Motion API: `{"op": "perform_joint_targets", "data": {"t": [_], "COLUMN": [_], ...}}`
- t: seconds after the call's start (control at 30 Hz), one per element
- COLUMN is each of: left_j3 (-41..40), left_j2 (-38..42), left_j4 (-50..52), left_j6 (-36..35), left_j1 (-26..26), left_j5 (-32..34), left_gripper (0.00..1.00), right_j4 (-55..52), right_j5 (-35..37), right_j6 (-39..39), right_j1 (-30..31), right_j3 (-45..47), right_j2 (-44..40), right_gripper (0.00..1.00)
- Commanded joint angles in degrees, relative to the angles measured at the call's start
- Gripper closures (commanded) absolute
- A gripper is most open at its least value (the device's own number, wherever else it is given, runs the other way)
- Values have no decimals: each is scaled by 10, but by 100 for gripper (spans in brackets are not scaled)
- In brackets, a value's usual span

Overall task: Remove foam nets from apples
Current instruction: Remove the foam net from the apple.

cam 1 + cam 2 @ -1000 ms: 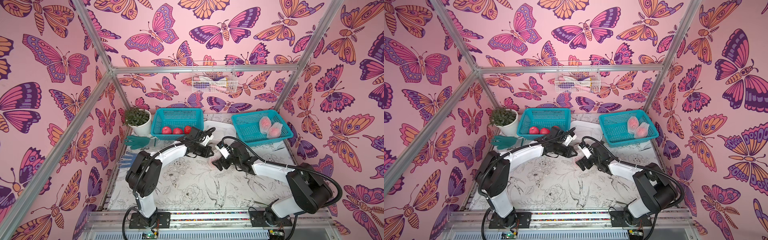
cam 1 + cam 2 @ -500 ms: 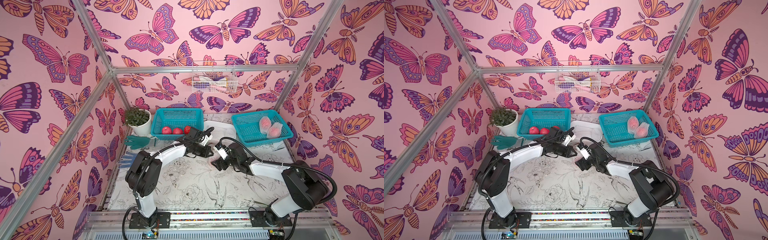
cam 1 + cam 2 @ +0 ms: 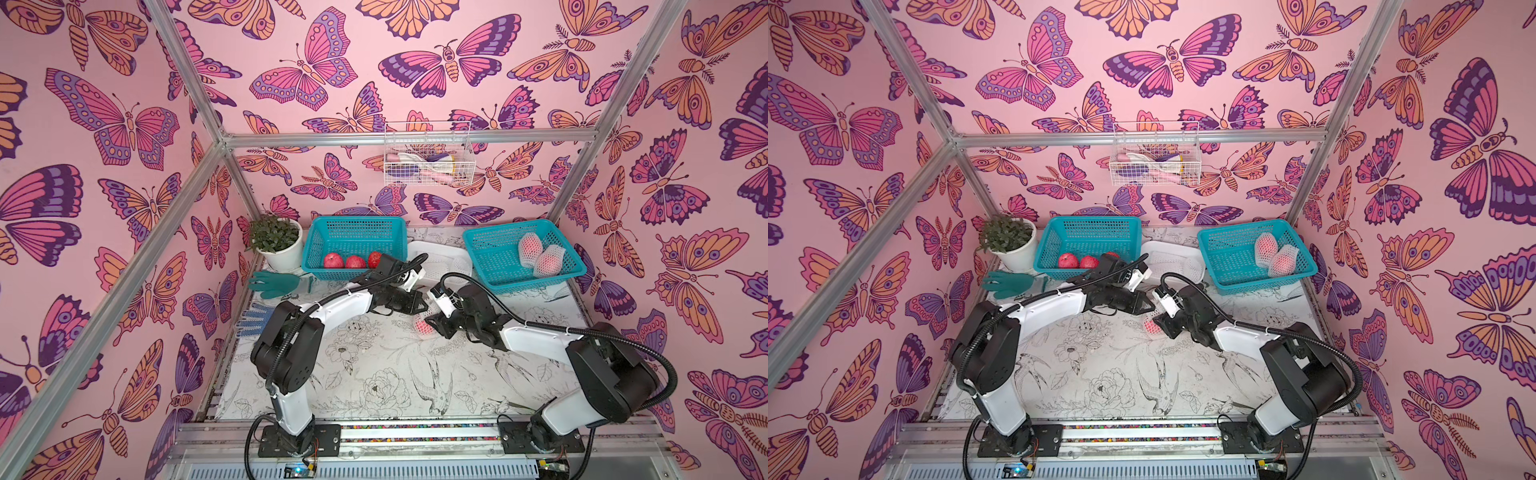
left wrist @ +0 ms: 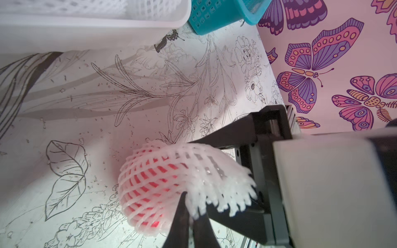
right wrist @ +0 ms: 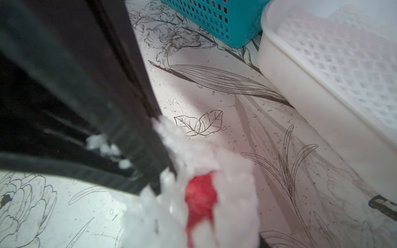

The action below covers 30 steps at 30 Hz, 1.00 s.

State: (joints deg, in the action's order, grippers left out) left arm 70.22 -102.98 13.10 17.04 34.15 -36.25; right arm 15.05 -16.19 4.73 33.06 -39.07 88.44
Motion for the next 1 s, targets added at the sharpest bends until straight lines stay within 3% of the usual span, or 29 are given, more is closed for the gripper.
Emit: {"op": "perform_joint_targets", "data": {"t": [0.0, 0.43, 0.7, 0.83, 0.97], "left_j3": [-12, -1, 3, 12, 20], "left_j2": [16, 31, 34, 35, 40], "left_j4": [-9, -9, -6, -1, 3], "left_j6": [3, 9, 6, 3, 1], "left_j1": [-1, -1, -1, -2, -2], "left_j5": [-7, -3, 14, 19, 25], "left_gripper": [94, 94, 90, 86, 75], "right_j4": [-2, -25, -25, -32, -25], "right_j5": [-10, 25, 69, 98, 102], "right_j6": [3, -1, -16, -20, -21], "right_j1": [4, 20, 20, 20, 20], "right_j3": [-14, -27, -33, -38, -33], "right_j2": [-11, -28, -28, -28, -43], "right_gripper": [63, 86, 91, 93, 96]}}
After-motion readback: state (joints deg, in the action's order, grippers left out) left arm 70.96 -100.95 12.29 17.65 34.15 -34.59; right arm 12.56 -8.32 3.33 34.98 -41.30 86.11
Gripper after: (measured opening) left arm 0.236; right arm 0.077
